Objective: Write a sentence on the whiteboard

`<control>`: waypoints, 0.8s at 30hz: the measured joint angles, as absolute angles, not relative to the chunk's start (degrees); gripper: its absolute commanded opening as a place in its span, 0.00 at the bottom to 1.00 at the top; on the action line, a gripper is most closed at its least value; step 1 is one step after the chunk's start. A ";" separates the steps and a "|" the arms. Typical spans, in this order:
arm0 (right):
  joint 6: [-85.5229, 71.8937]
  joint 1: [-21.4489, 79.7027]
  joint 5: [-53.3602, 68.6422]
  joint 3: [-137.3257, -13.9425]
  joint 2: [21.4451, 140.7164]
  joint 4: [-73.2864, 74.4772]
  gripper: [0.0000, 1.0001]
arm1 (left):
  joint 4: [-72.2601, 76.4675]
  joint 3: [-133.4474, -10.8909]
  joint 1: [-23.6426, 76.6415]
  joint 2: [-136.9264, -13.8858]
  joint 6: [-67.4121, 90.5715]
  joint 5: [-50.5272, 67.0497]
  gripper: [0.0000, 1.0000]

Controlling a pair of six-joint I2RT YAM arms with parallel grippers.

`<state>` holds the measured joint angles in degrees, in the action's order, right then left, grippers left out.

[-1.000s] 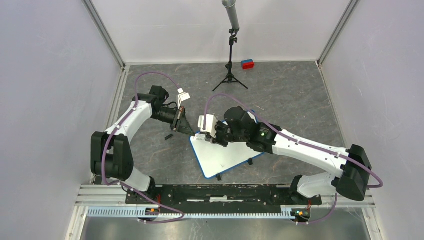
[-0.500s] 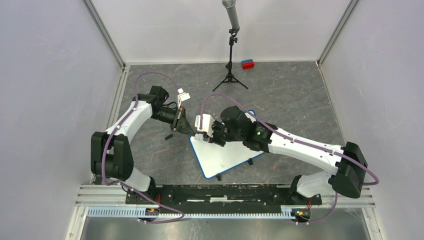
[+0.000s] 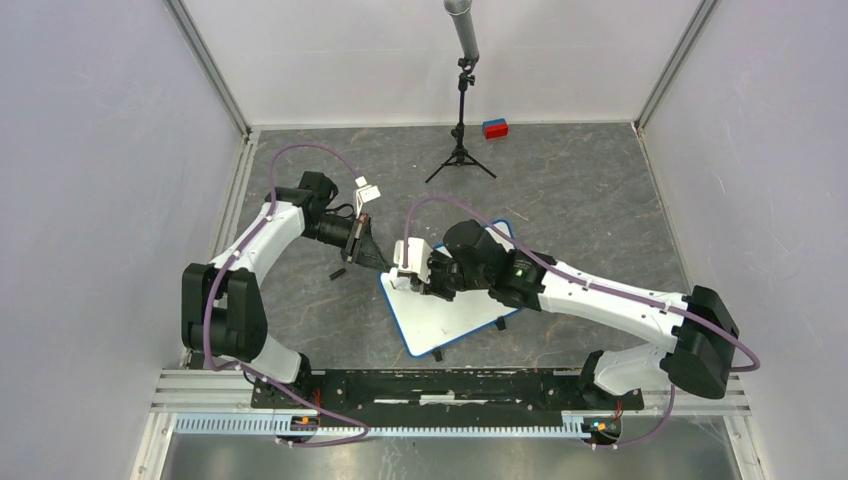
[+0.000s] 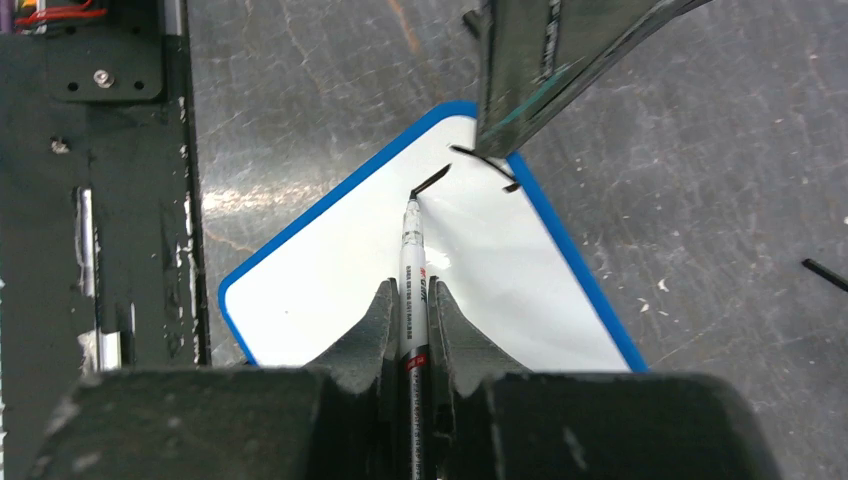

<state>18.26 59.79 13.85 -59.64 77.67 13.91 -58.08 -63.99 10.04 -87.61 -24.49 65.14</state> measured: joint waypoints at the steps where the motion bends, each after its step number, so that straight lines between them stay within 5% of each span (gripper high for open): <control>1: 18.24 59.92 14.06 -59.07 77.45 13.89 0.00 | -58.11 -63.99 10.04 -87.61 -24.53 65.14 0.03; 24: 17.82 61.14 15.75 -57.10 76.36 14.41 0.00 | -58.06 -63.77 10.02 -87.61 -24.58 65.63 0.02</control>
<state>17.82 61.14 15.75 -57.10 76.36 14.41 -58.06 -63.77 10.02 -87.61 -24.58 65.63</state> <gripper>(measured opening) 0.135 0.120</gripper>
